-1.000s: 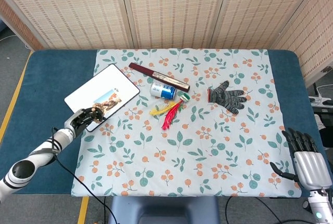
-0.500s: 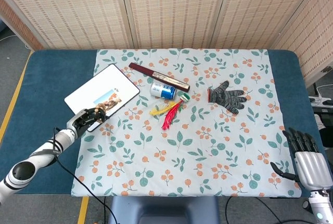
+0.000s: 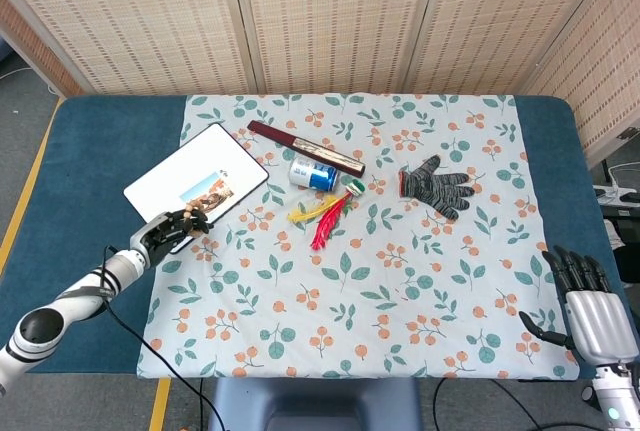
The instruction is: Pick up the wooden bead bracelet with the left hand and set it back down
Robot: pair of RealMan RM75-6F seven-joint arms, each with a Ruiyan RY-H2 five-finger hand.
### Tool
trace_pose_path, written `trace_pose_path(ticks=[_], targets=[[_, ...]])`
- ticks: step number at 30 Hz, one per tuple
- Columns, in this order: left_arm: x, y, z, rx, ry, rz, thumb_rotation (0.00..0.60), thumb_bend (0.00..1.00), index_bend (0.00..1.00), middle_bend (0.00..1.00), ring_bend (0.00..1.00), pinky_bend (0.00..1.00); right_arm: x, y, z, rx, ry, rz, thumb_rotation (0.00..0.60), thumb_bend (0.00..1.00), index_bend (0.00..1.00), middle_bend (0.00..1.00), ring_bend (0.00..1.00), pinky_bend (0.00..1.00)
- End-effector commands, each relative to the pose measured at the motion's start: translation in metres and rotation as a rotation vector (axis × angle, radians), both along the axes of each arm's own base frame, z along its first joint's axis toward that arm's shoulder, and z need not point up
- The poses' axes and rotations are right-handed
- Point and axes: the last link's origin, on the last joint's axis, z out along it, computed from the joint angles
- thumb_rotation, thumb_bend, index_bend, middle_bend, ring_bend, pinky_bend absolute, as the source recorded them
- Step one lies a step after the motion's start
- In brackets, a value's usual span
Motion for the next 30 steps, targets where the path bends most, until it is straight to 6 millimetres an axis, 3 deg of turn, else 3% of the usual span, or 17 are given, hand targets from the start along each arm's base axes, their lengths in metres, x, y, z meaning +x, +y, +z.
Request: trace_pose_path(ticks=[1, 5, 18, 22, 30], targets=[[-0.0019, 0.0002, 0.0006, 0.008, 0.005, 0.0, 0.6, 0.89, 0.42, 0.51, 0.23, 0.0, 0.0001, -0.0001, -0.0001, 0.0, 0.0, 0.0, 0.311, 0.2, 0.0, 0.0, 0.0, 0.0], [-0.002, -0.0013, 0.0008, 0.018, -0.011, 0.005, 0.6, 0.68, 0.4, 0.51, 0.23, 0.0, 0.0001, -0.0001, 0.0, 0.0, -0.001, 0.0, 0.31, 0.2, 0.0, 0.0, 0.0, 0.0], [-0.0035, -0.002, 0.0008, 0.031, -0.051, 0.032, 0.591, 0.46, 0.47, 0.53, 0.22, 0.0, 0.0, -0.0001, 0.0, 0.002, -0.001, -0.001, 0.311, 0.2, 0.0, 0.0, 0.0, 0.0], [-0.0055, -0.0019, 0.0001, 0.027, -0.071, 0.06, 0.401, 0.45, 0.55, 0.62, 0.23, 0.0, 0.0001, -0.0001, -0.0001, 0.002, -0.001, -0.001, 0.31, 0.2, 0.0, 0.0, 0.0, 0.0], [-0.0041, -0.0017, -0.0005, 0.019, -0.06, 0.057, 0.313, 0.46, 0.61, 0.63, 0.24, 0.0, 0.0005, 0.0002, 0.0009, -0.001, -0.002, 0.001, 0.311, 0.2, 0.0, 0.0, 0.0, 0.0]])
